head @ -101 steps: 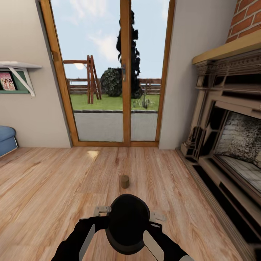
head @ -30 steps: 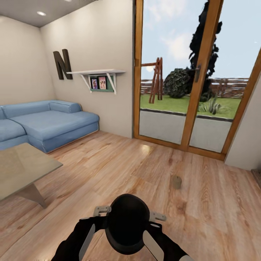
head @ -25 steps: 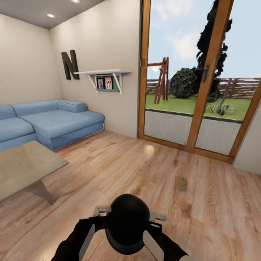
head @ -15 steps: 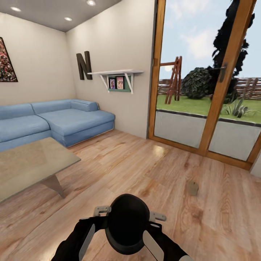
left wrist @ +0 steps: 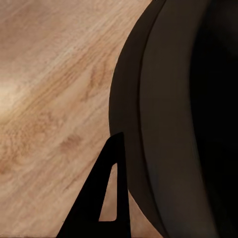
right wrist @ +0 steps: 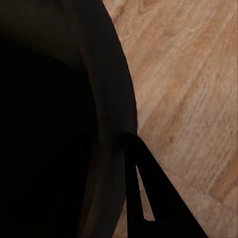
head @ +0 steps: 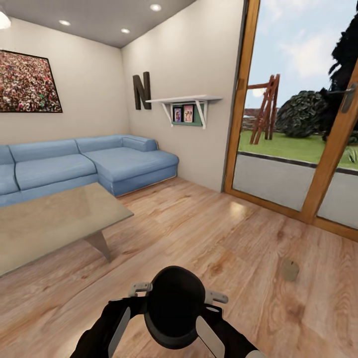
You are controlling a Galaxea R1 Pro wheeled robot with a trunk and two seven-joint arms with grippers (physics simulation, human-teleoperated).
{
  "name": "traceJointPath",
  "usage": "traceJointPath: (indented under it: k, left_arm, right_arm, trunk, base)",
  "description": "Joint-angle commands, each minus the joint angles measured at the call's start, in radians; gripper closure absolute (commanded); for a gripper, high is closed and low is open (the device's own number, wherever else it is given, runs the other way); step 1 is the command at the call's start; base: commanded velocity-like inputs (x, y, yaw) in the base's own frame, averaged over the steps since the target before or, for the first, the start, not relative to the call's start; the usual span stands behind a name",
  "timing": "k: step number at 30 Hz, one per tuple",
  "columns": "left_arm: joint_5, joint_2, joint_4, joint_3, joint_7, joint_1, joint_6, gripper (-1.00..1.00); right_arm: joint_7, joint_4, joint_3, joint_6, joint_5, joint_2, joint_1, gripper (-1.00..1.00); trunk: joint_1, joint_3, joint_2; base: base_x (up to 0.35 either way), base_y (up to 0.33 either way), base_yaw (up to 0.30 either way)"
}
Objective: Place each of the two pumpkins and all three candles from the living room inside a cabinet in the living room (use any cabinet), then make sure every cabinet is closed, and position the cauldron so it is next to a table in the living room.
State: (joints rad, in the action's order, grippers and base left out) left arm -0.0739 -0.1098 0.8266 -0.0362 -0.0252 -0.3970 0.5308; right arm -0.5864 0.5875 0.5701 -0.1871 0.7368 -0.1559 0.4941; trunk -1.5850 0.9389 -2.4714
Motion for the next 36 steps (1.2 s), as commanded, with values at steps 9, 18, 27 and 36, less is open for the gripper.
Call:
traceJointPath:
  k: [9, 18, 27, 36]
  left_arm:
    - [0.000, 0.000, 0.000, -0.001, -0.004, -0.001, 0.006, 1.00]
    - [0.000, 0.001, 0.001, -0.001, -0.004, 0.000, 0.006, 1.00]
    - [0.000, 0.001, 0.002, -0.001, -0.004, 0.000, 0.006, 1.00]
    - [0.000, 0.001, 0.002, -0.001, -0.004, 0.000, 0.006, 1.00]
  right_arm:
    - [-0.006, 0.015, 0.002, -0.006, -0.019, 0.001, 0.001, 1.00]
    - [-0.006, 0.015, 0.002, -0.006, -0.019, 0.001, 0.001, 1.00]
    - [-0.006, 0.015, 0.002, -0.006, -0.019, 0.001, 0.001, 1.00]
    - [-0.006, 0.015, 0.002, -0.006, -0.018, 0.000, 0.001, 1.00]
  trunk:
    - [0.000, 0.001, -0.001]
    - [0.000, 0.001, -0.001]
    - [0.000, 0.001, -0.001]
    - [0.000, 0.001, -0.001]
  base:
    - [0.000, 0.000, 0.291]
    - [0.000, 0.000, 0.291]
    - [0.000, 0.000, 0.291]
    - [0.000, 0.000, 0.291]
